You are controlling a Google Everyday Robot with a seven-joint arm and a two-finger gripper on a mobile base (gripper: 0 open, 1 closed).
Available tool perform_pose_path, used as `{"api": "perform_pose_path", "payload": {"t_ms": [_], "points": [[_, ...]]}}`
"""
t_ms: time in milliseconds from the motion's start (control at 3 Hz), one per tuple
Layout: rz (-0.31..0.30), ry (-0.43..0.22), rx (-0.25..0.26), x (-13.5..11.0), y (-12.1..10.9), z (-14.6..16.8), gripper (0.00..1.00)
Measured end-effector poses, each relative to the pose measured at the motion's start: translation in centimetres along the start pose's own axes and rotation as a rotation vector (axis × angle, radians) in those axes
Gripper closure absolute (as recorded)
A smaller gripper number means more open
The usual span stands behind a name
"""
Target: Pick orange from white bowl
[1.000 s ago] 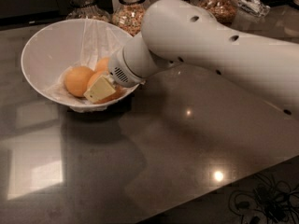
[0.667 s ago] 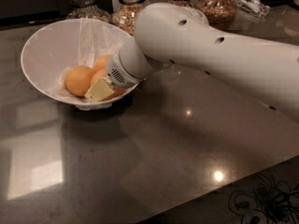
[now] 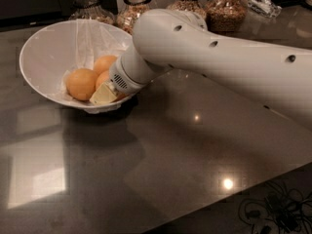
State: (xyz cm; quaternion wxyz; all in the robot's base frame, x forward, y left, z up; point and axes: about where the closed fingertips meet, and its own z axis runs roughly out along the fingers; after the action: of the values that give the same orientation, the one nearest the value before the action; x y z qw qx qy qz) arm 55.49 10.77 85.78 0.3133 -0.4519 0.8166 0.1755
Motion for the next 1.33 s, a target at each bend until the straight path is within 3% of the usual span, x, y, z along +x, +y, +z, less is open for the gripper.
{"api": "perform_pose_path", "payload": {"t_ms": [667,1000,1333], "points": [[-0.026,-0.023,-0.002,-0.4,0.3,-0.9,0.76],[-0.087,-0.088,-0.009,-1.5,1.1,-3.3,0.98],[-0.191,-0.129,-0.03,-2.2,1.7,-4.7,1.0]]}}
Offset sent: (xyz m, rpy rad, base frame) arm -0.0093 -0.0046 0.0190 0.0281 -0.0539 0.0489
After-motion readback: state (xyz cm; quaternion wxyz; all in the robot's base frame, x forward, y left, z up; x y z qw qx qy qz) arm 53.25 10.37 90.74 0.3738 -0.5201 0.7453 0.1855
